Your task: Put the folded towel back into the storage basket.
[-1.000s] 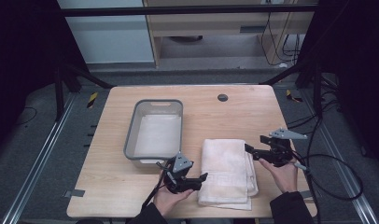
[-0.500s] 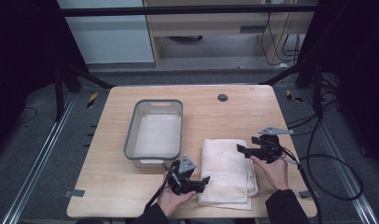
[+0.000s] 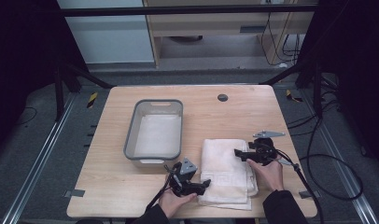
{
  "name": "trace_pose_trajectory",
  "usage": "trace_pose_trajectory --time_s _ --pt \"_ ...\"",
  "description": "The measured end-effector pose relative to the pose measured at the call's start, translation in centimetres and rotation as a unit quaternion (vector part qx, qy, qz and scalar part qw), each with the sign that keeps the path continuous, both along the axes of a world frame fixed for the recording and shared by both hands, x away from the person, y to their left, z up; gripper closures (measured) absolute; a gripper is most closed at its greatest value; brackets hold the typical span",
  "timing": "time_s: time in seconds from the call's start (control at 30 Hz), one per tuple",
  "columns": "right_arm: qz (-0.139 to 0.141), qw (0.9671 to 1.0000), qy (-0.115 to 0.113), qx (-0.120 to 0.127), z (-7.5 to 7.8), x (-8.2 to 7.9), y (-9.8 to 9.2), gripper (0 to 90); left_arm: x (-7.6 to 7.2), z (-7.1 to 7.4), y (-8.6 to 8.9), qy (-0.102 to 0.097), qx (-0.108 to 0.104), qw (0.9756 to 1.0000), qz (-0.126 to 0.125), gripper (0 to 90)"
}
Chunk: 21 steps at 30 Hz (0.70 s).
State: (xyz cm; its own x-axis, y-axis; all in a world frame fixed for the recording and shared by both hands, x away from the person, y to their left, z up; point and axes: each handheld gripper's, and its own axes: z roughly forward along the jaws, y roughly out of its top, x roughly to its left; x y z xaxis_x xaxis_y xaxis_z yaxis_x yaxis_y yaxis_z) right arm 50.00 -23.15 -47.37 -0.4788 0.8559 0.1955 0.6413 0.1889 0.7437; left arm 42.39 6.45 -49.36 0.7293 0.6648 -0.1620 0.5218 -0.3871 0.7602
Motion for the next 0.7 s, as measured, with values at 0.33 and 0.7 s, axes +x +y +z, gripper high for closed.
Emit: trace_pose_trajectory --time_s 0.33,0.7 --pt "0.000 0.9999 0.011 -0.013 -0.7 0.2 0.1 23.4 0.2 -0.6 -0.2 0.010 -0.001 0.9999 -0.002 30.8" --pt "-0.007 0.9992 0.039 0.002 -1.6 0.4 0.1 26.0 0.5 -0.9 -0.4 0.030 -0.007 0.9995 -0.010 35.7"
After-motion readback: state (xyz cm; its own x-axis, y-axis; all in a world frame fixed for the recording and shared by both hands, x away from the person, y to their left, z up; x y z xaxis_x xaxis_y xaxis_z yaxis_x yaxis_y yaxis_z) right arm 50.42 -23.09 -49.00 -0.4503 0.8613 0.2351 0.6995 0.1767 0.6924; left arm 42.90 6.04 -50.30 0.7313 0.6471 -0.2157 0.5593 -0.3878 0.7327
